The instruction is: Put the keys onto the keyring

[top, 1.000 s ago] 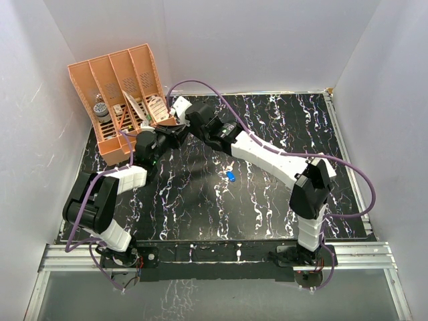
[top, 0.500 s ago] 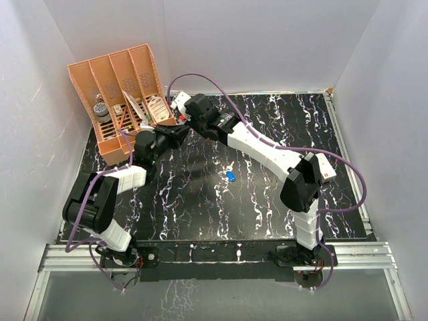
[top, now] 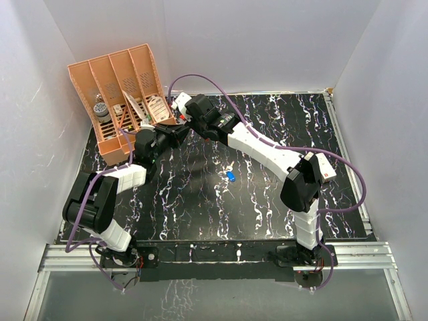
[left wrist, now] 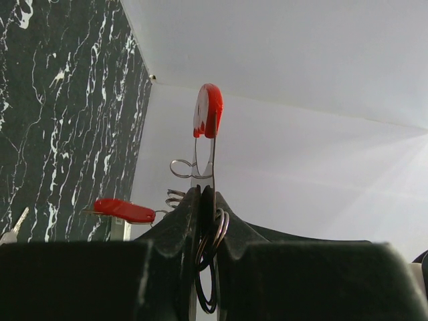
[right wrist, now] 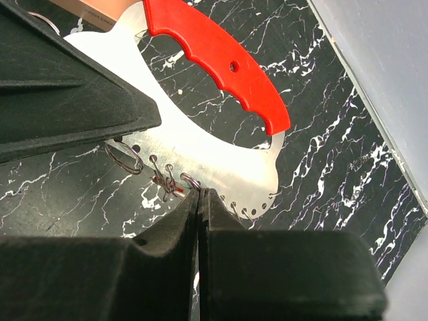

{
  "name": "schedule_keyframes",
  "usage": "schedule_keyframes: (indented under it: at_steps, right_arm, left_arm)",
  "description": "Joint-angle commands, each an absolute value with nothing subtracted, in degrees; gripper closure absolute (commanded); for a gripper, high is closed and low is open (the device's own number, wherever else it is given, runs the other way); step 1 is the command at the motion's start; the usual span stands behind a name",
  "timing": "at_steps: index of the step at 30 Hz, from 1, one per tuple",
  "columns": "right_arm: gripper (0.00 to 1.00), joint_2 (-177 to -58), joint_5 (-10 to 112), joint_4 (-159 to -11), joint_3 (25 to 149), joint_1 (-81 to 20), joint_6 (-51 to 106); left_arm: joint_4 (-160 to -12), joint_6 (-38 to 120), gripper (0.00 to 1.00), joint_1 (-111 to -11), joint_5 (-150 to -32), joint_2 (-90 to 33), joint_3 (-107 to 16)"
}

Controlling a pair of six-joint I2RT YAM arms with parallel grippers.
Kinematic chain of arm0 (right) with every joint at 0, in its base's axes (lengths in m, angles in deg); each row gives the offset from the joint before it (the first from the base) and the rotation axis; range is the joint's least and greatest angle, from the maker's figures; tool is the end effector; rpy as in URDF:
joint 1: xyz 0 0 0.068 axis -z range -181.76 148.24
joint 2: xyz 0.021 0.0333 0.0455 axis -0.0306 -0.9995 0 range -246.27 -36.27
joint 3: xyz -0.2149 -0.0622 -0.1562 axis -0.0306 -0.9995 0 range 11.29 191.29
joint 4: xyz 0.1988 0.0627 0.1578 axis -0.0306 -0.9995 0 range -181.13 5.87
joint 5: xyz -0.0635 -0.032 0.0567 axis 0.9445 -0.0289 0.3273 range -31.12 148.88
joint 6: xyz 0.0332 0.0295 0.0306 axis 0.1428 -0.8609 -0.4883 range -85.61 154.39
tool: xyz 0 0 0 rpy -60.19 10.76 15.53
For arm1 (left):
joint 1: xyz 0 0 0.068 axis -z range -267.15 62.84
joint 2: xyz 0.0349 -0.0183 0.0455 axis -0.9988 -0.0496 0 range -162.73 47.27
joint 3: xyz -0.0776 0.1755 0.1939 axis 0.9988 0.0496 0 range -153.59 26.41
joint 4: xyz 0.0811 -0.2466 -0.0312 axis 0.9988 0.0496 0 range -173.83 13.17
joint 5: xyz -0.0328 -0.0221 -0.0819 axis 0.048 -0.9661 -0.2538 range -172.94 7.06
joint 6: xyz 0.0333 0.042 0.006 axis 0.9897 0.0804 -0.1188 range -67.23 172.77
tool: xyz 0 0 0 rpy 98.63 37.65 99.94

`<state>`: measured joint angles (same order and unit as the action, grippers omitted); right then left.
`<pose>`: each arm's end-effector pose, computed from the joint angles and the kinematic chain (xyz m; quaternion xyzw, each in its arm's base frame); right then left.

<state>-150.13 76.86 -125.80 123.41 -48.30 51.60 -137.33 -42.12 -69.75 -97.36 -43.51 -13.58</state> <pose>0.3187 0.3205 0.3333 -0.4267 0.8030 -0.0399 0.4142 0.3154 -0.1082 0.2307 -0.3578 0.5909 -0.6444 0.3279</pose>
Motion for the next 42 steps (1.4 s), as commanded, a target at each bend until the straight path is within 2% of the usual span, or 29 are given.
schedule_keyframes:
  at_steps: [1, 27, 32, 33, 35, 38, 42]
  right_arm:
    - [1.0, -148.16, 75.39, -120.85, 123.24, -48.07, 50.6]
    - [1.0, -140.63, 76.9, -118.06, 116.29, -48.33, 47.71]
    - [0.61, -137.32, 80.2, -116.14, 112.95, -48.26, 42.14]
    - [0.55, -135.57, 81.02, -115.13, 111.6, -48.11, 41.18]
    - [0.49, -132.64, 82.59, -112.65, 109.03, -47.48, 38.88]
    - [0.47, -129.76, 85.91, -110.16, 105.86, -45.96, 34.78]
    - [0.4, -124.36, 86.87, -104.76, 99.02, -42.4, 29.12]
  left_arm:
    - [-139.26, -41.7, 1.0, -69.12, -100.99, -42.43, -16.33]
    - [-143.44, -42.94, 1.0, -69.1, -100.7, -44.2, -16.65]
    - [-145.1, -42.9, 1.0, -69.32, -101.74, -45.59, -16.73]
    - [-145.55, -42.86, 1.0, -69.46, -102.01, -45.81, -16.66]
    - [-146.22, -42.58, 1.0, -69.61, -102.61, -46.17, -16.5]
    - [-147.29, -41.03, 1.0, -69.96, -104.87, -46.41, -16.3]
    - [-156.44, -40.45, 1.0, -70.73, -107.84, -47.46, -13.65]
